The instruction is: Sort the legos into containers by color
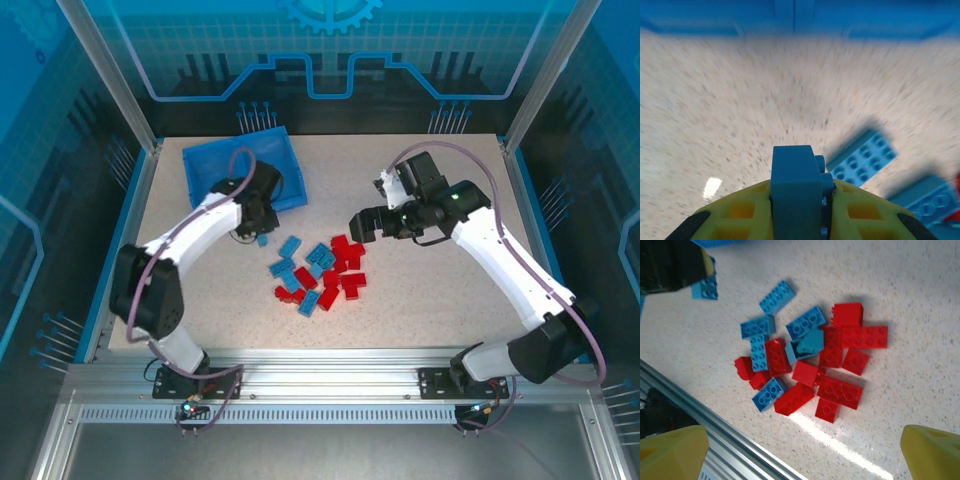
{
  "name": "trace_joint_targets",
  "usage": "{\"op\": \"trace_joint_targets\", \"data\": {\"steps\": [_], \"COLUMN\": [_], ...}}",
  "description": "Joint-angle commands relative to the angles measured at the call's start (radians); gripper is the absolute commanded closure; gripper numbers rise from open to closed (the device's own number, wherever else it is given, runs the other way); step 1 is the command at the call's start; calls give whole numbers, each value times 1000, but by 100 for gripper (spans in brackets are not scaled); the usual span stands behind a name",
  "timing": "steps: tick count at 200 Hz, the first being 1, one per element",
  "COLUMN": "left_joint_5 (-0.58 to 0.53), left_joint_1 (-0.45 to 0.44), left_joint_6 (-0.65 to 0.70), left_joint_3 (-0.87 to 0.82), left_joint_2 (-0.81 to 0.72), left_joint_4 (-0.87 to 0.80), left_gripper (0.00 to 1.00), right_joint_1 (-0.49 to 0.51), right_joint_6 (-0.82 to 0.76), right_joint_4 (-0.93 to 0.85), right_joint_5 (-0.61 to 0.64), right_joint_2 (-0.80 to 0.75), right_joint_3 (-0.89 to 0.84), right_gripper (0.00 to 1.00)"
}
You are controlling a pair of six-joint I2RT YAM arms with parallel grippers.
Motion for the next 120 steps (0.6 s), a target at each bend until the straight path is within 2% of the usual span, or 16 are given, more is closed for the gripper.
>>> {"op": "trace_joint_targets", "data": {"steps": [1, 29, 56, 85, 120], "left_joint_5": [-183, -220, -197, -126, -72], "left_joint_1": [74, 217, 301, 346, 354], "left_joint_6": [28, 77, 146, 168, 210], "left_joint_3": [109, 231, 380, 567, 730], "left_joint_2": [-59, 25, 213, 437, 612], "left_joint_4": [-77, -66, -43, -74, -94], "left_gripper": [87, 87, 87, 87, 82], "right_joint_1": [16, 17, 19, 25, 29], "right_joint_6": [-1, 2, 16, 33, 55], "right_joint_4": [43, 50, 48, 31, 4], "right_joint_5": [-6, 13, 25, 53, 97], "right_joint_2": [-17, -6, 2, -8, -40], "right_joint_3": [-1, 15, 26, 27, 9], "right_gripper": [0, 0, 0, 0, 0]}}
